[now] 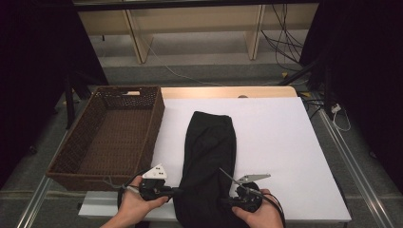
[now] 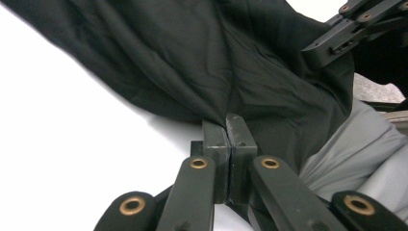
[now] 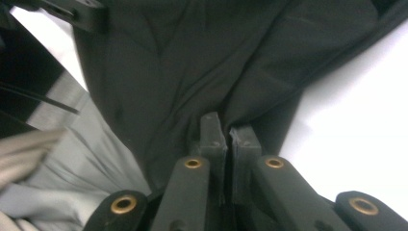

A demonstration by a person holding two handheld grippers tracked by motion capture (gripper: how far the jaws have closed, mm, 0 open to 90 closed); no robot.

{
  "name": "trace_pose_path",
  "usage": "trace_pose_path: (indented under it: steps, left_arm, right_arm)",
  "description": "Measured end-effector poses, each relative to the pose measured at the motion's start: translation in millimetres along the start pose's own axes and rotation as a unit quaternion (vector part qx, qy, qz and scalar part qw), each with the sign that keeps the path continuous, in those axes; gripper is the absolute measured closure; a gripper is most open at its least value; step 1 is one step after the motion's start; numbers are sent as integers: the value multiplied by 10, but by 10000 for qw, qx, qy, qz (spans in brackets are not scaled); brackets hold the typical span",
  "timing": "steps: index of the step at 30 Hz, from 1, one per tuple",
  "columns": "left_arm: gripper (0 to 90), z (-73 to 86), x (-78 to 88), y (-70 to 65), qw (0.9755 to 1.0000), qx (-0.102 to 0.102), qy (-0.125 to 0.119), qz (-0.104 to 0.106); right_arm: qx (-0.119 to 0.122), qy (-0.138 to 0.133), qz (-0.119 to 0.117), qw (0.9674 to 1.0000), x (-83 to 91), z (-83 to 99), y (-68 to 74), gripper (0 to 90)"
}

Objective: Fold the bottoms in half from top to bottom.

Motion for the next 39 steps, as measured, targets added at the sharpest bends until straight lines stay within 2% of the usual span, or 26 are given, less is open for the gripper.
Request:
trace_pose_path:
  steps: [3, 4, 6, 7, 9, 12, 15, 19, 21, 23, 25, 27, 30, 33, 36, 39]
  left_arm:
    - [886, -8, 35, 10, 10000, 17, -64, -15]
    - [886, -6, 30, 4, 10000, -36, -29, -24]
    - [885, 4, -6, -25, 9998, -167, 45, -46]
    - [885, 9, -32, -50, 9998, -168, 57, -10]
    - [884, 20, -74, -81, 9997, -224, 107, 39]
    - [884, 26, -121, -98, 9996, -225, 123, 68]
    - [881, 43, -165, -116, 9994, -257, 177, 113]
    - [859, 77, -243, -159, 9988, -340, 292, 196]
    - [796, 105, -275, -162, 9983, -357, 405, 207]
    - [656, 151, -300, -143, 9979, -281, 575, 113]
    - [530, 175, -309, -125, 9983, -158, 554, 14]
    - [489, 171, -319, -140, 9985, -81, 538, 10]
    - [478, 153, -375, -187, 9984, -244, 509, -21]
    - [511, 125, -443, -235, 9976, -485, 498, -61]
    - [565, 107, -495, -275, 9945, -853, 572, -220]
    - [636, 92, -539, -309, 9916, -1101, 566, -387]
  right_arm:
    - [-168, -177, -272, 9993, -41, -71, 105, 871]
    - [-186, -217, -347, 9990, -57, -92, 135, 869]
    - [-159, -235, -359, 9990, -82, -111, 170, 865]
    - [-110, -225, -328, 9991, -91, -113, 173, 864]
    - [-67, -198, -200, 9996, -80, -104, 143, 864]
    - [0, -88, 346, 9994, -8, -70, -7, 866]
    - [10, 44, 807, 9967, 66, 9, -150, 869]
    - [-78, 240, 956, 9951, 145, 121, -205, 871]
    - [-114, 280, 991, 9946, 170, 163, -207, 871]
    - [-86, 382, 1005, 9942, 173, 205, -220, 866]
    - [-132, 386, 1012, 9940, 168, 218, -234, 832]
    - [-78, 318, 1053, 9939, 174, 202, -260, 755]
    - [31, 162, 1115, 9936, 174, 156, -290, 669]
    - [201, 49, 1262, 9918, 141, 110, -324, 609]
    - [366, -59, 1381, 9897, 116, 48, -371, 578]
    - [451, -18, 1492, 9878, 102, 25, -419, 592]
Point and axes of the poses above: each handheld gripper's, and its own axes: x roughly backward along the jaws, z roughly out of its underside, y roughly to its left, the point moved 7 cm from there along -x, roughly forward along the jaws, and after that the axes turned 6 degrees about z, right-handed, at the moved point
